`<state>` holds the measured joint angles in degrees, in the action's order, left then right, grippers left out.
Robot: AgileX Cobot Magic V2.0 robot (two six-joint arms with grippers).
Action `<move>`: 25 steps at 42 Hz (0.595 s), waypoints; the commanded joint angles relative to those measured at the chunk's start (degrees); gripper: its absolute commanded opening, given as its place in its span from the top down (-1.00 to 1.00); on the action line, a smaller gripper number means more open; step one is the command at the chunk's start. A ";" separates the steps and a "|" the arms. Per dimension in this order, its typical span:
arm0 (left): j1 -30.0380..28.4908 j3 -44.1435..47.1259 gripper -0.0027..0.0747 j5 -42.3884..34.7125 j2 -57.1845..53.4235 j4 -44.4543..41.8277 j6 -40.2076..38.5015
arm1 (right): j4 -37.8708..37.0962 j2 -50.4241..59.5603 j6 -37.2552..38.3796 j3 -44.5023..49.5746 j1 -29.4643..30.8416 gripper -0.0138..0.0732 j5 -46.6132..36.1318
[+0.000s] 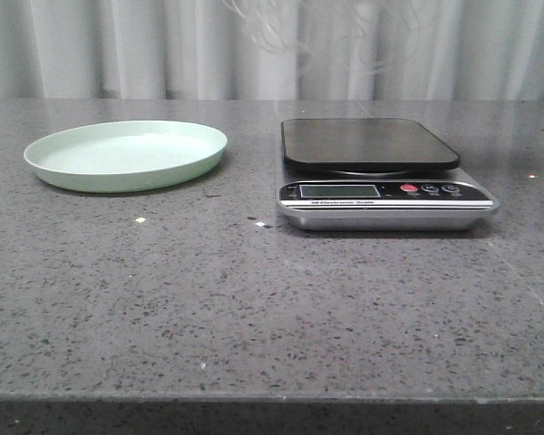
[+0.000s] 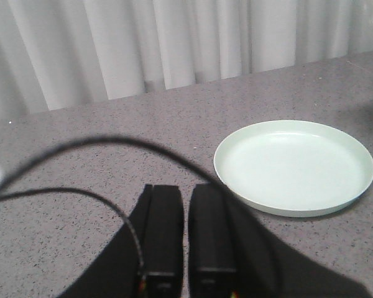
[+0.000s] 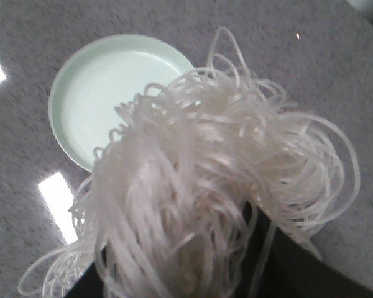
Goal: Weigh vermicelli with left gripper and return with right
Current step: 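Lift the vermicelli with the right gripper and carry it over the plate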
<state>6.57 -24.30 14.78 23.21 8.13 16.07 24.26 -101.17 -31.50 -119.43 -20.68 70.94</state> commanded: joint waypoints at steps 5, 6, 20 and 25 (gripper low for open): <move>-0.04 -1.55 0.56 -4.70 0.34 0.54 -0.57 | 7.09 2.76 0.04 -3.76 -3.68 0.33 -8.24; -0.04 -1.55 0.56 -4.70 0.34 0.54 -0.57 | 7.09 2.38 0.00 -3.76 -4.71 0.33 -9.57; -0.04 -1.55 0.56 -4.70 0.34 0.54 -0.57 | 7.03 -6.36 -0.40 -3.76 -13.09 0.33 -23.46; -0.04 -1.55 0.56 -4.70 0.34 0.54 -0.57 | 7.03 -10.49 -0.40 -3.76 -13.93 0.33 -25.92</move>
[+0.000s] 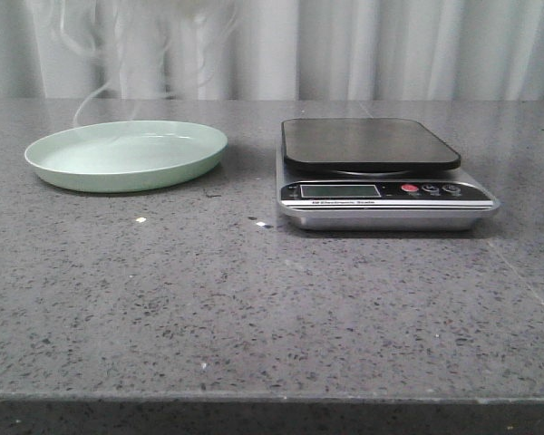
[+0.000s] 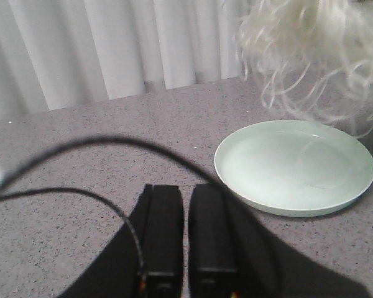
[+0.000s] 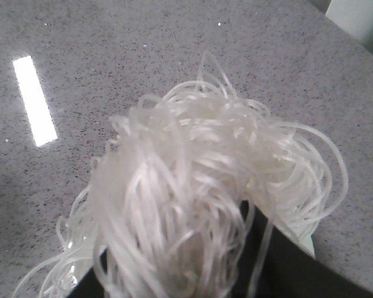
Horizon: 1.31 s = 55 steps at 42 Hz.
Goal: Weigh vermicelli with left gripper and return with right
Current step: 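Lift the vermicelli with the right gripper and carry it over the plate, then lower the vermicelli onto the green plate and open the right gripper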
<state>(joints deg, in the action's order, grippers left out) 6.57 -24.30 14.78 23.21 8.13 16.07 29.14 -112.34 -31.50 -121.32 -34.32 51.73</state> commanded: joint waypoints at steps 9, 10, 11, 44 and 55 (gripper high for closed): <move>-0.04 -1.55 0.56 -4.70 0.34 0.54 -0.57 | 1.99 -4.62 -0.40 -1.88 -0.27 0.33 -5.80; -0.04 -1.55 0.56 -4.70 0.34 0.54 -0.57 | 1.83 -5.12 -0.40 -1.88 -0.27 0.33 -5.58; -0.04 -1.55 0.56 -4.70 0.34 0.54 -0.57 | 1.85 -5.41 -0.40 -1.88 -0.27 0.33 -5.49; -0.04 -1.55 0.56 -4.70 0.34 0.54 -0.57 | -0.13 -7.67 -0.40 -1.88 -0.27 -0.20 -4.12; -0.04 -1.55 0.56 -4.70 0.34 0.54 -0.57 | -0.13 -6.88 -0.40 -1.93 -0.27 -0.47 -3.84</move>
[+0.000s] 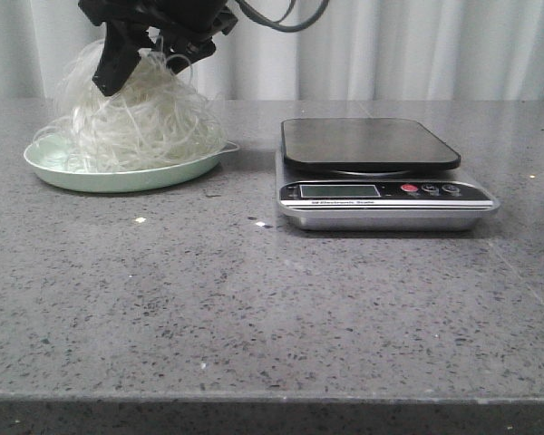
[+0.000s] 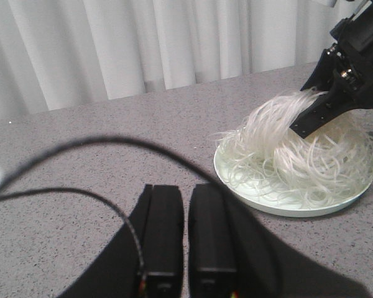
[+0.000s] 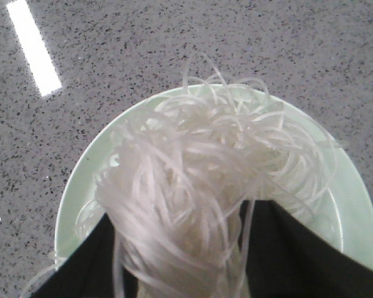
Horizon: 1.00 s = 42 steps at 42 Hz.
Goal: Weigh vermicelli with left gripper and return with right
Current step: 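Lower the vermicelli onto the green plate and open the right gripper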
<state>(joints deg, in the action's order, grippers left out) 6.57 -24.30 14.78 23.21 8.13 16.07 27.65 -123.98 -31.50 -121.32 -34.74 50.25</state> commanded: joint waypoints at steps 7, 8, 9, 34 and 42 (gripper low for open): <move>-0.04 -1.55 0.56 -4.70 0.34 0.54 -0.57 | 1.35 6.38 -0.40 -1.93 0.63 -0.54 -1.62; -0.04 -1.55 0.56 -4.70 0.34 0.54 -0.57 | 1.26 6.54 -0.40 -1.93 0.63 -0.54 -1.49; -0.04 -1.55 0.56 -4.70 0.34 0.54 -0.57 | 1.21 6.84 -0.40 -1.93 0.77 -0.54 -1.52; -0.04 -1.55 0.56 -4.70 0.34 0.54 -0.57 | 1.21 16.81 -0.40 -1.93 10.95 -0.12 3.84; -0.04 -1.55 0.56 -4.70 0.34 0.54 -0.57 | 1.21 18.48 -0.35 -1.93 16.53 0.32 10.74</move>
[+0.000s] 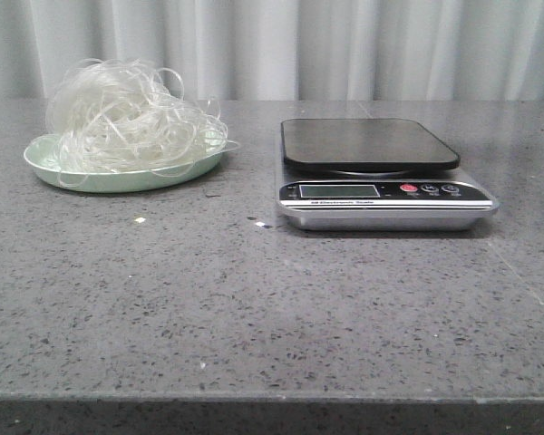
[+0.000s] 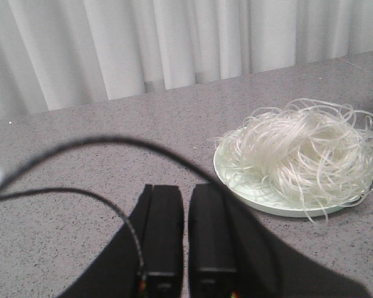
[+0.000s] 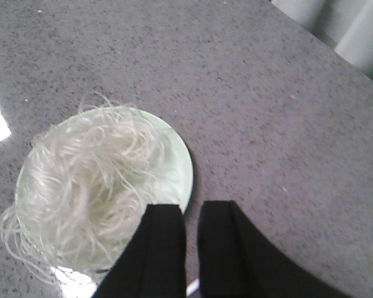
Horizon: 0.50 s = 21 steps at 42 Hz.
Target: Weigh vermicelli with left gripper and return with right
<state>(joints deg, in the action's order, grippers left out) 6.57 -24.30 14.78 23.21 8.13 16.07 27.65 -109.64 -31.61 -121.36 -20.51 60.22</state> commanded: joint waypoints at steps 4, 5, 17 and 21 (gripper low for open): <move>-0.04 -1.55 0.56 -4.70 0.34 0.54 -0.57 | 1.21 4.54 1.52 -1.89 4.60 0.33 2.83; -0.04 -1.55 0.56 -4.70 0.34 0.54 -0.57 | 1.15 4.66 2.65 -1.89 5.28 0.33 3.13; -0.04 -1.55 0.56 -4.70 0.34 0.54 -0.57 | -12.02 7.96 13.98 -1.83 8.97 0.33 6.10; -0.04 -1.55 0.56 -4.70 0.34 0.54 -0.57 | -19.68 9.85 17.91 -1.71 8.97 0.33 6.91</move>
<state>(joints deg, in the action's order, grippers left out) 6.57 -24.30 14.78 23.21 8.13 16.07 13.66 -104.84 -17.41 -121.36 -11.80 68.41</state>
